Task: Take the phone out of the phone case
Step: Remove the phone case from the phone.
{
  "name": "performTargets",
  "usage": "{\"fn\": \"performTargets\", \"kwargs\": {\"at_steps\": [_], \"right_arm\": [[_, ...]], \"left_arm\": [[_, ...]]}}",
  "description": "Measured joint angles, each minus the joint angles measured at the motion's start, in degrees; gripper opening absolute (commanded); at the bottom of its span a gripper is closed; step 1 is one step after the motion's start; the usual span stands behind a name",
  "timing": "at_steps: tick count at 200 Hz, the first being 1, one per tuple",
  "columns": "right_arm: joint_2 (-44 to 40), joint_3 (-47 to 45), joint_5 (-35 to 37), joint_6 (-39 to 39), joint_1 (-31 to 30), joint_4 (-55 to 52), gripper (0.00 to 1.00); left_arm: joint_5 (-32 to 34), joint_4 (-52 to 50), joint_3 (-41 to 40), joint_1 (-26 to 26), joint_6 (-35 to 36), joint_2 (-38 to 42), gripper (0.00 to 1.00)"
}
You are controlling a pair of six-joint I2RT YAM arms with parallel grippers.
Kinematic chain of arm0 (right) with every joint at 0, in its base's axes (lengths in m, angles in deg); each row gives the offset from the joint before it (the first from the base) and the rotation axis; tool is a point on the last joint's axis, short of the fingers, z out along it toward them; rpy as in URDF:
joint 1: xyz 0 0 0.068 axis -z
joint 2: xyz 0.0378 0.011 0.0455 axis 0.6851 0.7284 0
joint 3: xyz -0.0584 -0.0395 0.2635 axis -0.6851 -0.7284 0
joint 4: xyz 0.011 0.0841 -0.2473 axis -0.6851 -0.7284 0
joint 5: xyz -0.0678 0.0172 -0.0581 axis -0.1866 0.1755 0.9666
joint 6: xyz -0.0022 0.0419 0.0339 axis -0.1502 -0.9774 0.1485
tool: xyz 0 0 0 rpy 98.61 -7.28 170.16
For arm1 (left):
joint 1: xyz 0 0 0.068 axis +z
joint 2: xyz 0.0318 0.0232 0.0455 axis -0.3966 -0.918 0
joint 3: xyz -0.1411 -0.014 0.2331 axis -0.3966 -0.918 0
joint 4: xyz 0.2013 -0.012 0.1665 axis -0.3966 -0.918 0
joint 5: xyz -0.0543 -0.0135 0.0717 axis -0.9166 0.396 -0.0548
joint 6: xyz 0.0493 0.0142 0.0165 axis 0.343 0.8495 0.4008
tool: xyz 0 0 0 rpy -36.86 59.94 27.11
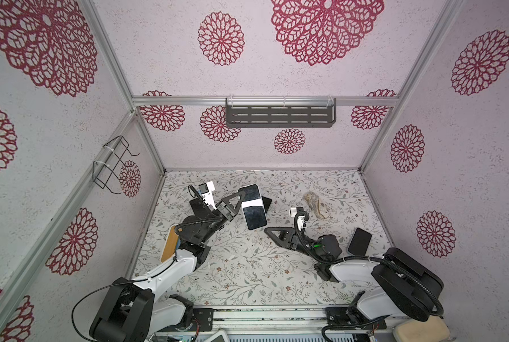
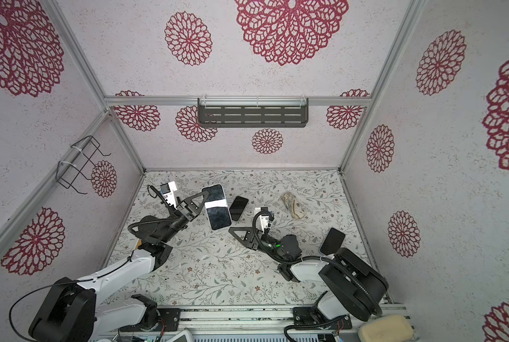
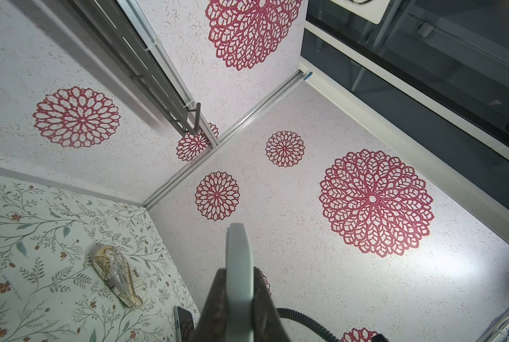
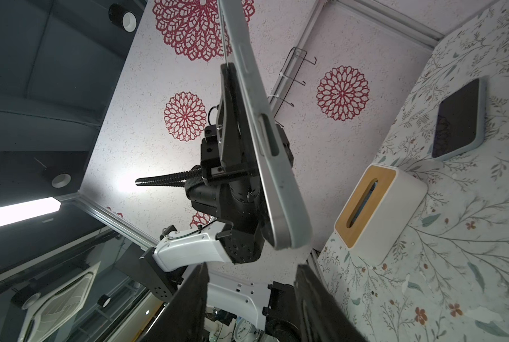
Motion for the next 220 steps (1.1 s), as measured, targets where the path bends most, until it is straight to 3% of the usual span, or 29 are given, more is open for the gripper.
{"fn": "performTargets", "kwargs": {"at_steps": [220], "right_arm": [[3.74, 2.10, 1.36, 0.48, -0.31, 0.31, 0.40]], "left_arm": [[0.11, 0.35, -0.28, -0.11, -0.98, -0.26, 0.00]]}}
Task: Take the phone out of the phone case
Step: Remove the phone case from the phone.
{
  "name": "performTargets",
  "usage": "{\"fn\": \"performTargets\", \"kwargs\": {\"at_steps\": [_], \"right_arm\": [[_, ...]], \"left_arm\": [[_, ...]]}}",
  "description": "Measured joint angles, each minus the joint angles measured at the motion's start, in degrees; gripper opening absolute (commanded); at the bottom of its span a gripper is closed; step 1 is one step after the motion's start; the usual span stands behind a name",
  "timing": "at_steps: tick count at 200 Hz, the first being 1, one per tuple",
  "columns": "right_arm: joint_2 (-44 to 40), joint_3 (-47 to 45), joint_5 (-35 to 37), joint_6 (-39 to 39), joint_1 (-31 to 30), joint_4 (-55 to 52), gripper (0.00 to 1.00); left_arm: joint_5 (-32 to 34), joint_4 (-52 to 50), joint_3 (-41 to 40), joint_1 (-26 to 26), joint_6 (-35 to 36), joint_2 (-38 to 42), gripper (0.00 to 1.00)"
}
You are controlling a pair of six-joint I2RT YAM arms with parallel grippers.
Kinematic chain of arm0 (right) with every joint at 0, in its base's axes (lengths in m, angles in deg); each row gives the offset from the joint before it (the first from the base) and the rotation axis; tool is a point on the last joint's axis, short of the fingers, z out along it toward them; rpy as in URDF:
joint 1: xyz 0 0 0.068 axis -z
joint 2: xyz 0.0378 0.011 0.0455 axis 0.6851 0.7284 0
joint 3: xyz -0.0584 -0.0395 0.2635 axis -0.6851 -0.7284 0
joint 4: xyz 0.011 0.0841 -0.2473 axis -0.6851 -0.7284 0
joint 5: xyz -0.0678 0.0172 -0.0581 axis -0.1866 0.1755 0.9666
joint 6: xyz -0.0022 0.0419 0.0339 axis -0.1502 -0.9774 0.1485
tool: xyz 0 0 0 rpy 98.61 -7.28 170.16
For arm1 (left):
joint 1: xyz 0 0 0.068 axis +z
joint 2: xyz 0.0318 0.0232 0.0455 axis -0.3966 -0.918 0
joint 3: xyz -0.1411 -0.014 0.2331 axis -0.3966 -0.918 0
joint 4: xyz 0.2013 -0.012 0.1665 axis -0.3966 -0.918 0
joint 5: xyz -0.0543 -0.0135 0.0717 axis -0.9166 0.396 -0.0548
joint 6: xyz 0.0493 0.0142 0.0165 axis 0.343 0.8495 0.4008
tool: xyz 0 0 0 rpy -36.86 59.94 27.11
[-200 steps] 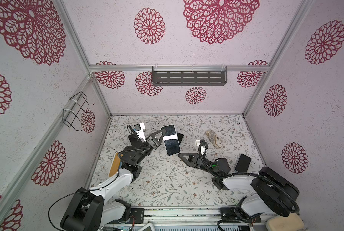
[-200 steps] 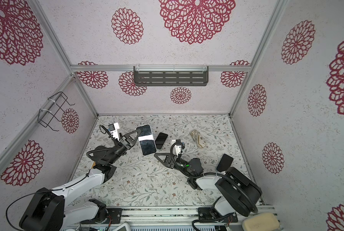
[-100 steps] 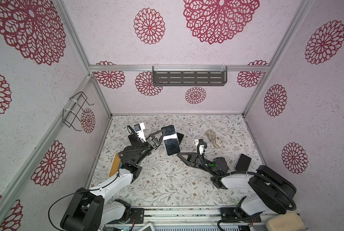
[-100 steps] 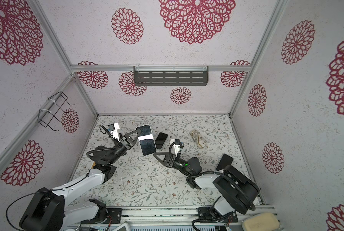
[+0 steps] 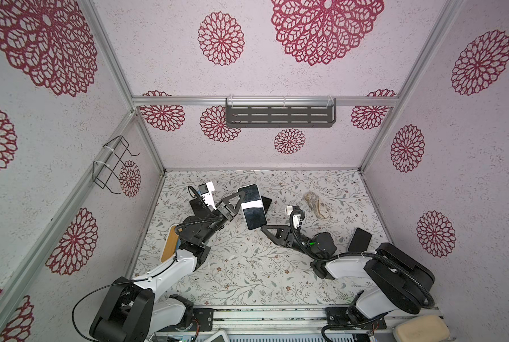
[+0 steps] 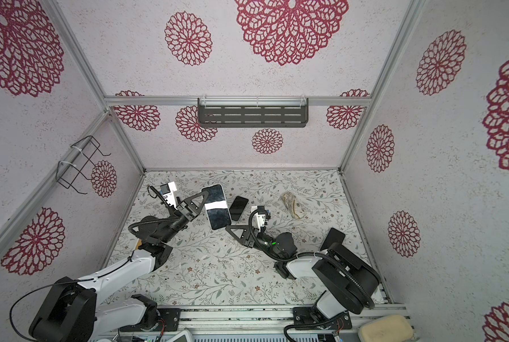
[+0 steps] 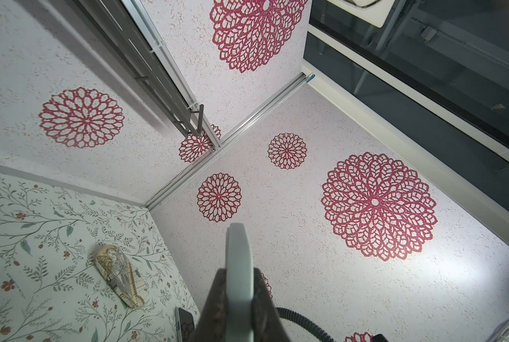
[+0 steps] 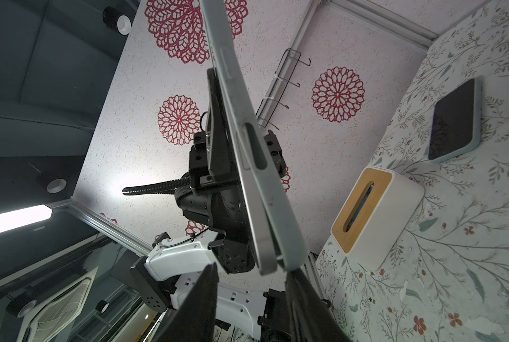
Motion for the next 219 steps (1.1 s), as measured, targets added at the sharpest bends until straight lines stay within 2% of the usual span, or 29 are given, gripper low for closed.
{"fn": "performTargets", "kwargs": {"at_steps": [43, 219], "right_arm": [[1.18, -0.17, 1.01, 0.33, 0.00, 0.00, 0.37], [1.68, -0.72, 1.25, 1.09, -0.81, 1.60, 0.32]], "left_arm": [[-0.20, 0.02, 0.00, -0.17, -2.25, 0.00, 0.00], [0.50, -0.61, 0.00, 0.22, -2.49, 0.55, 0.00]]}}
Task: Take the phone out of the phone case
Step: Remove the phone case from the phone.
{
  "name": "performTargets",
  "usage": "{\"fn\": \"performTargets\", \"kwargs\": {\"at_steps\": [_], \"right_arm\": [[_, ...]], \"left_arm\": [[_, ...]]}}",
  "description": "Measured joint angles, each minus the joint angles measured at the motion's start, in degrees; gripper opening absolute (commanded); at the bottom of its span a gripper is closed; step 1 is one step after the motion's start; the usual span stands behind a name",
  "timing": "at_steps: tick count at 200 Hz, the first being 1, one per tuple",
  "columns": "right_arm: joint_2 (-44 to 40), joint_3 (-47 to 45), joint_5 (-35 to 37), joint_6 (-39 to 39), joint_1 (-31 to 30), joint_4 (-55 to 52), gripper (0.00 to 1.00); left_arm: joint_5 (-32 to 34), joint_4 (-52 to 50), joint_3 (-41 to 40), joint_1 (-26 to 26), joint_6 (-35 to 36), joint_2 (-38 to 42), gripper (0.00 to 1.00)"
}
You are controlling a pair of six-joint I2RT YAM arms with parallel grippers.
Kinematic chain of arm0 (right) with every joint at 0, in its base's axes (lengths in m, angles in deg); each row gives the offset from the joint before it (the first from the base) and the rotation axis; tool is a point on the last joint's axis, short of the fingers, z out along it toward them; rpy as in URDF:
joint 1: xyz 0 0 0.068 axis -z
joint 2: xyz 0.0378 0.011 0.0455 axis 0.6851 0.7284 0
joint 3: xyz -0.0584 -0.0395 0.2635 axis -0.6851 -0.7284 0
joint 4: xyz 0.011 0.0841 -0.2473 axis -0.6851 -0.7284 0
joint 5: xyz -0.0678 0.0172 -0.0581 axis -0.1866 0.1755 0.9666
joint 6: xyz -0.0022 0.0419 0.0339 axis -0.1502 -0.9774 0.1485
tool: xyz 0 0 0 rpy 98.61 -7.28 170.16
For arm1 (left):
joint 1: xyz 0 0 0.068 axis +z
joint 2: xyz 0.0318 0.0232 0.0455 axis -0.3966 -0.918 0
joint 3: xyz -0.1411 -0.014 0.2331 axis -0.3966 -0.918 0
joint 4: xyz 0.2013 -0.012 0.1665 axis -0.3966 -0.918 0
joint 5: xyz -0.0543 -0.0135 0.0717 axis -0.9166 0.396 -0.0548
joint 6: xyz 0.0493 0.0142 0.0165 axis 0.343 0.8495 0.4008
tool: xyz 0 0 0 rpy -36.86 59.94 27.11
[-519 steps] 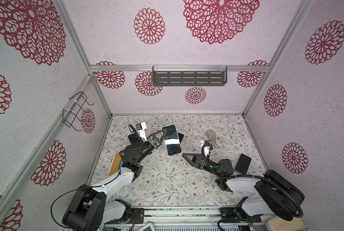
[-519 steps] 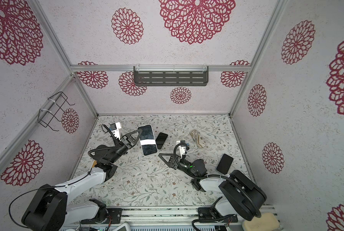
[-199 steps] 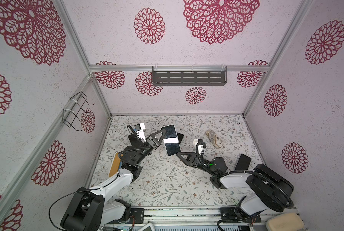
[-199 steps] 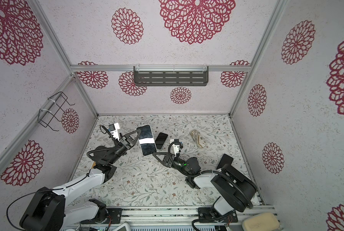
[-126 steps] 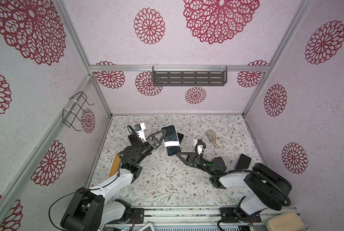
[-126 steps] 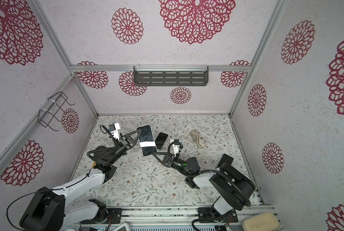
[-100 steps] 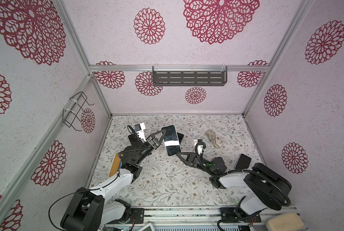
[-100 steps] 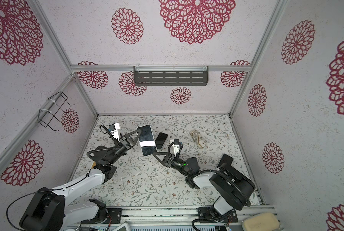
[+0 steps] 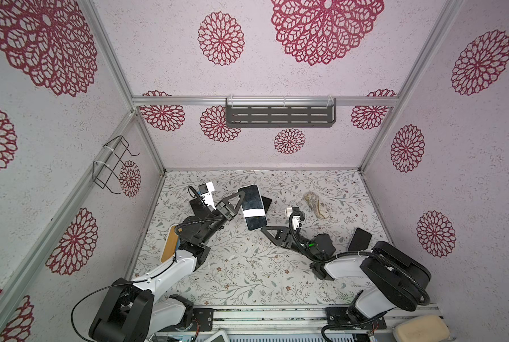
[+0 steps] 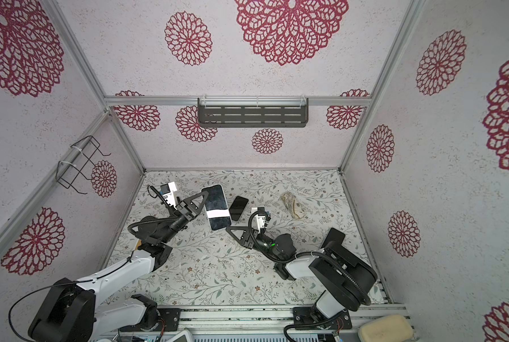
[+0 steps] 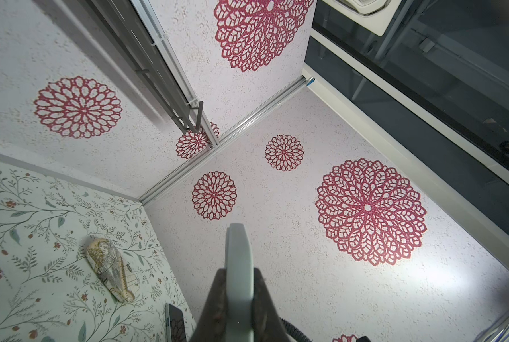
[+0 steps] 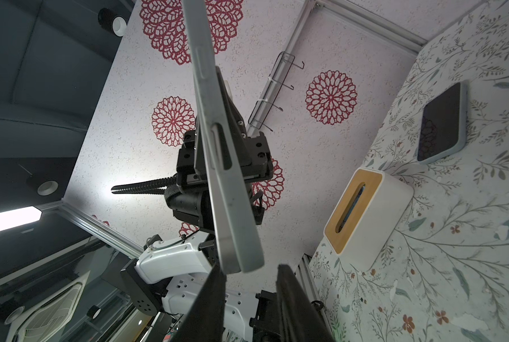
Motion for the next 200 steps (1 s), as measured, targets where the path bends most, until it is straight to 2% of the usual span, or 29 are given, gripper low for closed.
{"fn": "performTargets", "kwargs": {"at_steps": [200], "right_arm": [[1.53, 0.02, 0.20, 0.09, -0.70, 0.46, 0.29]], "left_arm": [[0.57, -1.57, 0.00, 0.22, 0.35, 0.11, 0.00]]}}
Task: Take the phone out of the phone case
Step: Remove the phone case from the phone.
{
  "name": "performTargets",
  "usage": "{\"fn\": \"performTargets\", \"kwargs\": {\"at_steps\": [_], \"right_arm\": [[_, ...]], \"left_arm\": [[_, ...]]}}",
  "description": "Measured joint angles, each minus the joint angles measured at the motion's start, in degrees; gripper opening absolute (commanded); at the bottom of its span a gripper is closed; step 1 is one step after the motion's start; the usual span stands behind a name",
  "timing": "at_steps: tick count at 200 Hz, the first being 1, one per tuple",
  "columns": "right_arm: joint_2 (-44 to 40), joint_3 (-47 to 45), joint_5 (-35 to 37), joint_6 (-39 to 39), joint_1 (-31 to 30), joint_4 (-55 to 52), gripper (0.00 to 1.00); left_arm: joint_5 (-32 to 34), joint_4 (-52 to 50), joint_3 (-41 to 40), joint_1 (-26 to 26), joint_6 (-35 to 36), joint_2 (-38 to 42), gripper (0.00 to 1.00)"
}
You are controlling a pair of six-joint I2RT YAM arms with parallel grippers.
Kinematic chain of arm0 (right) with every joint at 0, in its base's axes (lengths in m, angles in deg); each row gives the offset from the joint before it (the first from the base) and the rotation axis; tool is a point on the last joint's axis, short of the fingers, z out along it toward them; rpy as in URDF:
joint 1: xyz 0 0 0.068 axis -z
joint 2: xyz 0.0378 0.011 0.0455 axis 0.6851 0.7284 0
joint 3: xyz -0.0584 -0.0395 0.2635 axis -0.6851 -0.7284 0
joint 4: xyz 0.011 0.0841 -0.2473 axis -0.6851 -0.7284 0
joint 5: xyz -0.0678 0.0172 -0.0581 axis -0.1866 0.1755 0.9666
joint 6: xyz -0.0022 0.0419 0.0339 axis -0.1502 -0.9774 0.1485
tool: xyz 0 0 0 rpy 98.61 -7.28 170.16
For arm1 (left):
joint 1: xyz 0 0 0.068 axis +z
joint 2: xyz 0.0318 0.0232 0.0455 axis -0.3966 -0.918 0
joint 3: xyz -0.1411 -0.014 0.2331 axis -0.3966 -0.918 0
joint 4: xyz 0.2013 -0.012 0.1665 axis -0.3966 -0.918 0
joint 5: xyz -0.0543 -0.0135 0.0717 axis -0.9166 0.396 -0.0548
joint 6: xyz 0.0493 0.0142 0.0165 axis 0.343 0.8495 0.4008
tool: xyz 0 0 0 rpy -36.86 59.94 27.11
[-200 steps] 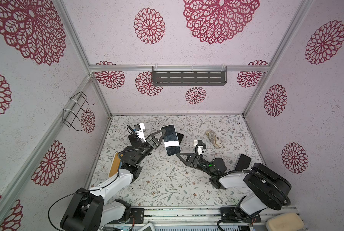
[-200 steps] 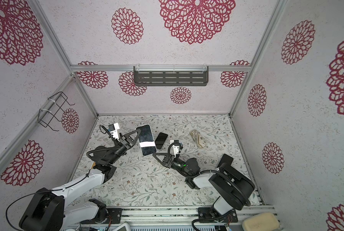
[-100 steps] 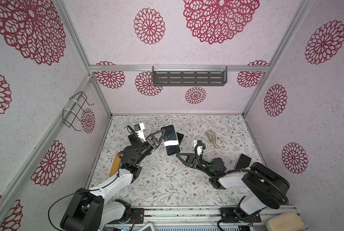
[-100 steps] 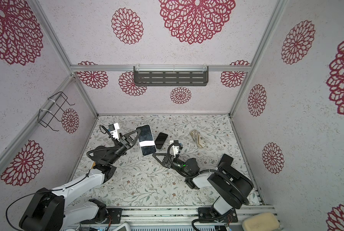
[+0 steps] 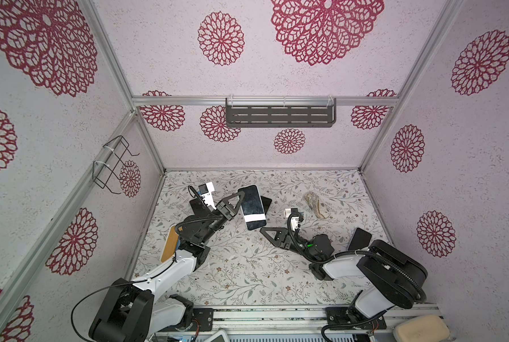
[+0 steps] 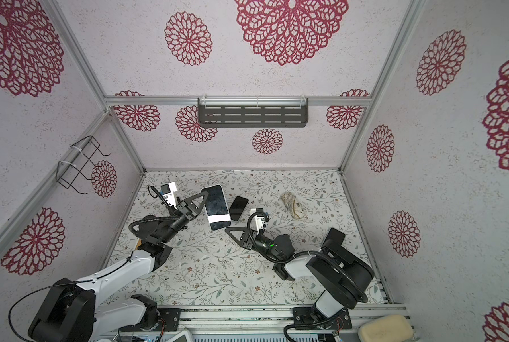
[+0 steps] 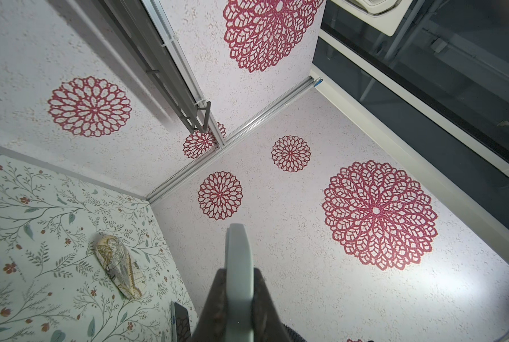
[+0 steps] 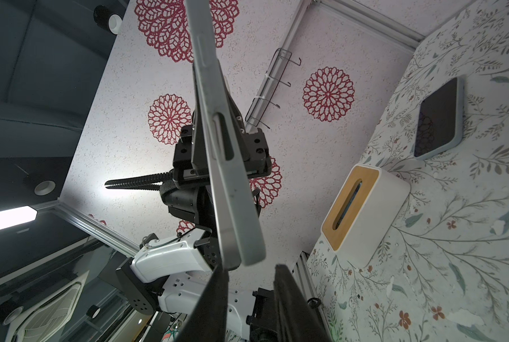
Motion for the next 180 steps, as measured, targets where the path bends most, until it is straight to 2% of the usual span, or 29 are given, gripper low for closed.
{"fn": "performTargets", "kwargs": {"at_steps": [180], "right_arm": [[0.33, 0.00, 0.09, 0.87, -0.55, -0.42, 0.30]], "left_arm": [[-0.13, 2.08, -0.94, 0.00, -0.52, 0.50, 0.00]]}}
